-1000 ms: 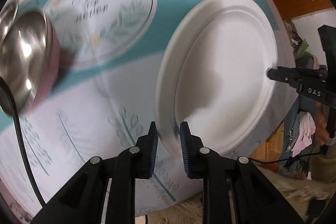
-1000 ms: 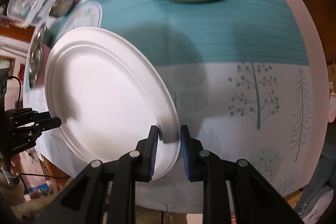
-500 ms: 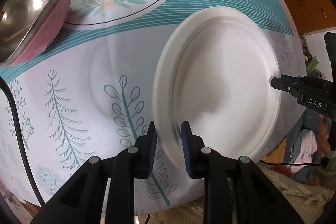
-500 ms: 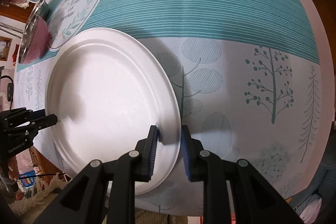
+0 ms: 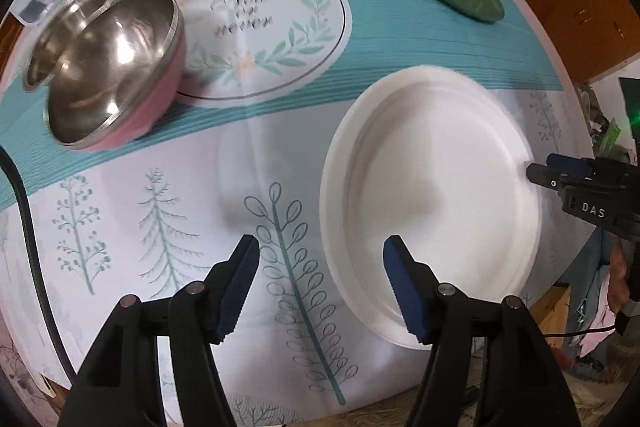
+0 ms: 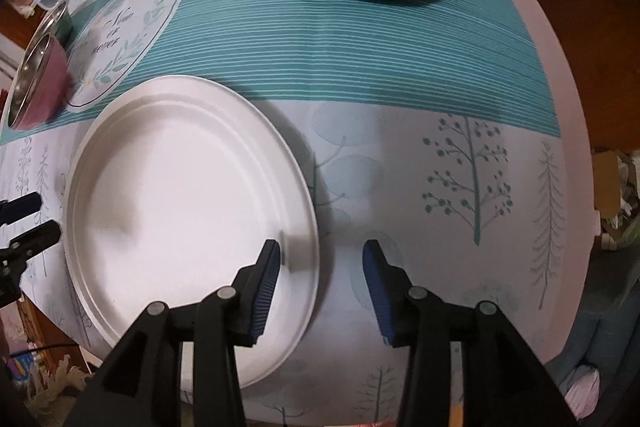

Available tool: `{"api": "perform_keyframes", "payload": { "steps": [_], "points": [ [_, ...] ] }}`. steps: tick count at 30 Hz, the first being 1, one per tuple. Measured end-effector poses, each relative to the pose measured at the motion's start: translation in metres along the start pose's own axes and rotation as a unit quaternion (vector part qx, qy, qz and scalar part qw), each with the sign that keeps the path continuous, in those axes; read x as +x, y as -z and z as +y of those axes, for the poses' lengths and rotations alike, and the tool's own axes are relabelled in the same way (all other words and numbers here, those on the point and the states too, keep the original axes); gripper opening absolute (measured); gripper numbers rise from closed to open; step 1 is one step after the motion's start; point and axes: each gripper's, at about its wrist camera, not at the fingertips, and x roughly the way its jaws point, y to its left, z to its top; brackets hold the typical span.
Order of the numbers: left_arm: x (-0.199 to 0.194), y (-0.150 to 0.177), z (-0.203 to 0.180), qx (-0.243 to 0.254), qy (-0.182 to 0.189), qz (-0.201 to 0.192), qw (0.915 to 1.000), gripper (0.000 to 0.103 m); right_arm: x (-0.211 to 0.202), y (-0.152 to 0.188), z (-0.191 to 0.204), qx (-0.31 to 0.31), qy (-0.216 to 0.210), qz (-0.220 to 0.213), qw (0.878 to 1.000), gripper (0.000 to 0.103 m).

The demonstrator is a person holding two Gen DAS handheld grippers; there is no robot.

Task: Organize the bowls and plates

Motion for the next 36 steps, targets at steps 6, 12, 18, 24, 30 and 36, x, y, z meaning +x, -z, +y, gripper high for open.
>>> {"api": "perform_keyframes", "payload": {
  "steps": [6,12,18,24,30,36],
  "points": [
    [-0.044,0.010,-0.002,0.027,-0.024,-0.059,0.9976,0.071,-0.022,0.012,-0.003,0.026,-0.003,-0.021,0.999,0.043],
    [-0.077,0.014,-0.028,0.070,-0.051,-0.117,0.9893,0.077,-0.052,0.034,0.007,0.036,-0.008,-0.053,0.998,0.043],
    [-0.101,0.016,-0.041,0.096,-0.058,-0.150,0.9822,0.080,-0.081,0.048,0.014,0.047,-0.017,-0.084,0.995,0.043],
    [-0.117,0.017,-0.042,0.100,-0.050,-0.170,0.9792,0.085,-0.106,0.053,0.027,0.065,-0.027,-0.122,0.990,0.043],
    [-0.127,0.011,-0.049,0.104,-0.038,-0.189,0.9757,0.090,-0.134,0.062,0.035,0.072,-0.016,-0.178,0.981,0.043],
    [-0.134,-0.003,-0.066,0.104,-0.040,-0.202,0.9731,0.090,-0.157,0.070,0.032,0.049,-0.029,-0.229,0.972,0.043]
  ]
}}
